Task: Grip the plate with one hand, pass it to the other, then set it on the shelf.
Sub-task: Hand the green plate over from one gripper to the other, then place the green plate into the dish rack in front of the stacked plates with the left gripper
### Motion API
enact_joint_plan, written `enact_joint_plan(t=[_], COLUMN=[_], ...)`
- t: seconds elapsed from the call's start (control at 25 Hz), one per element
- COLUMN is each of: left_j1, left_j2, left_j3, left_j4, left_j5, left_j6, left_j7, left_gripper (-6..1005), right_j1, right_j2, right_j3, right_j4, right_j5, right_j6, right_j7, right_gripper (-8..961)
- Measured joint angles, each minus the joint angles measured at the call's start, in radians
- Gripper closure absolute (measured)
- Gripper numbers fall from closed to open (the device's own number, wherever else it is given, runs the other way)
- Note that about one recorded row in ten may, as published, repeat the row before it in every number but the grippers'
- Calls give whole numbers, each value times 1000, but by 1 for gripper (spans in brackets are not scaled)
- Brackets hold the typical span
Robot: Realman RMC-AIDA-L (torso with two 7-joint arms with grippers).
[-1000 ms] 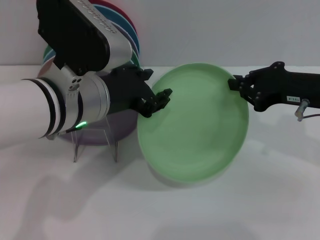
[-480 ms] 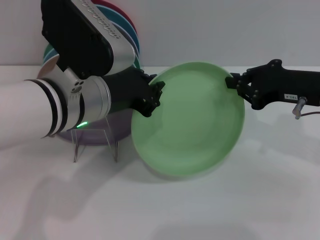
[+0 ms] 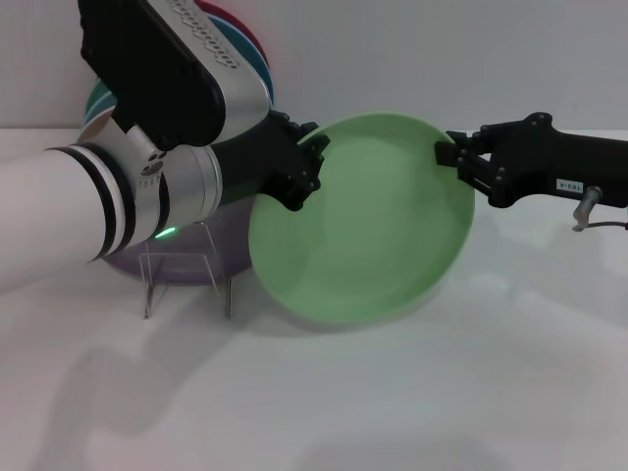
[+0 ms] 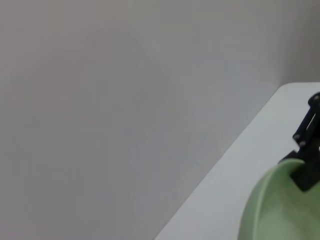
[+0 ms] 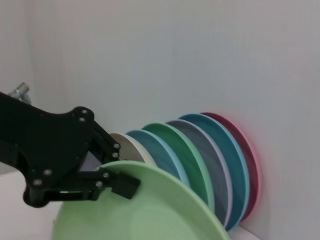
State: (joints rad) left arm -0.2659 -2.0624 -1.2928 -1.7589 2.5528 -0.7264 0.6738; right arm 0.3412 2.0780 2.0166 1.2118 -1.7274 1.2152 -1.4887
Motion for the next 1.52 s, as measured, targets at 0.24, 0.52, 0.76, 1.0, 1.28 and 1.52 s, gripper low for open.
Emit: enact_joint_plan(t=[0.24, 0.52, 0.76, 1.0, 1.28, 1.52], left_j1=[4, 73, 176, 230, 232, 218], left_j2=[0, 1, 4, 47, 168, 193], left_j3=[-1, 17, 122, 342, 506, 438], left_j4=[-4, -61, -71, 43, 247, 581], left_j5=[-13, -20, -15, 19, 287, 337], left_j6=[26, 116, 440, 997, 1568, 1975], left_j7=[5, 65, 230, 370, 80, -299], left_gripper=[914, 915, 916, 916, 919, 918], right_j1=[-23, -114, -167, -192, -185, -202], right_j2=[1, -1, 0, 11, 6, 11], right_j3=[1, 67, 335, 476, 483, 451], right_j4=[-44, -76, -288, -375, -423, -465], right_j5=[90, 302, 528, 525, 508, 498], right_j6=[6, 86, 348, 438, 440, 465], right_j7=[-5, -30, -100, -156, -181, -466], right_gripper=[826, 524, 399, 379, 374, 369])
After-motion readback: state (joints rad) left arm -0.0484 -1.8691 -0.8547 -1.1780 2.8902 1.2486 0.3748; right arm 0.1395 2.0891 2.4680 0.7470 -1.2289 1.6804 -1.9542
